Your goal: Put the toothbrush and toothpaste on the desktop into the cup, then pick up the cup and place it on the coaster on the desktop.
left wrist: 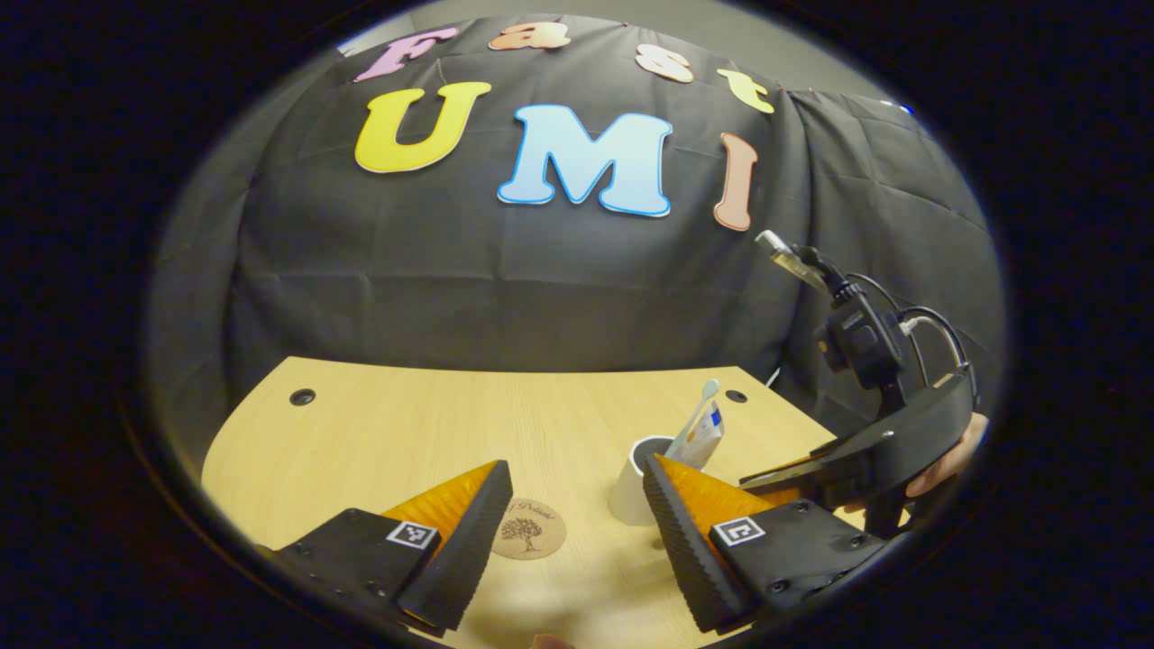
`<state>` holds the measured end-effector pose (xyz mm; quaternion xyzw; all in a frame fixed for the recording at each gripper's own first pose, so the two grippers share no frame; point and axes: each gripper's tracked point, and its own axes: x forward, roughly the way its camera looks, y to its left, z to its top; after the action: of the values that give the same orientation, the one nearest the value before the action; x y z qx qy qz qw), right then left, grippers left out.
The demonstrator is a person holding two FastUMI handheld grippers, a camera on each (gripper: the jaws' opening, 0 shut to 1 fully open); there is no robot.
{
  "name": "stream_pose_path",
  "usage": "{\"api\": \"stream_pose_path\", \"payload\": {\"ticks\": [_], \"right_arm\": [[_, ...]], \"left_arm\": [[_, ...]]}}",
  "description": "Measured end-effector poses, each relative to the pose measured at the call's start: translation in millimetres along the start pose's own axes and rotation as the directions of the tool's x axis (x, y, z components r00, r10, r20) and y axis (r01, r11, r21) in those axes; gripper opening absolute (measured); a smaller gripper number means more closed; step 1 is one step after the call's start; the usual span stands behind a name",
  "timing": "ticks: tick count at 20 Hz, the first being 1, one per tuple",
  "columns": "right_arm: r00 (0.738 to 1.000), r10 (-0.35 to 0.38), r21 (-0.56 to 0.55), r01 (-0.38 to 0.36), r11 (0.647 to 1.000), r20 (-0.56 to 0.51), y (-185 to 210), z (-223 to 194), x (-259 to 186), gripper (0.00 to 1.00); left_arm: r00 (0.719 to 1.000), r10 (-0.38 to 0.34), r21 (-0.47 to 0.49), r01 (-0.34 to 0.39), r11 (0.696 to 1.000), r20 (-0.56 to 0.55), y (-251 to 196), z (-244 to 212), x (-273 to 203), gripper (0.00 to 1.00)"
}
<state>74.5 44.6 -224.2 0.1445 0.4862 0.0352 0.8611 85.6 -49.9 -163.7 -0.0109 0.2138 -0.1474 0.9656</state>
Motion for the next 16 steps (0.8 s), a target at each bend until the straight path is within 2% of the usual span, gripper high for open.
{"api": "stream_pose_path", "payload": {"ticks": [10,13,16], "right_arm": [[0.98,-0.112,-0.036,0.107,0.994,-0.166,2.8,0.3,32.2,0.94],[0.968,-0.137,-0.068,0.125,0.99,-0.211,1.6,-0.3,45.5,0.94],[0.959,-0.127,-0.074,0.111,0.991,-0.255,3.8,-2.2,58.0,0.94]], "left_arm": [[0.99,-0.032,-0.052,0.025,0.998,-0.137,18.3,-36.6,-6.5,0.95],[0.987,-0.025,-0.058,0.016,0.998,-0.159,24.1,-42.0,-6.6,0.95],[0.986,-0.006,-0.064,-0.005,0.998,-0.165,28.5,-47.1,-1.7,0.95]]}}
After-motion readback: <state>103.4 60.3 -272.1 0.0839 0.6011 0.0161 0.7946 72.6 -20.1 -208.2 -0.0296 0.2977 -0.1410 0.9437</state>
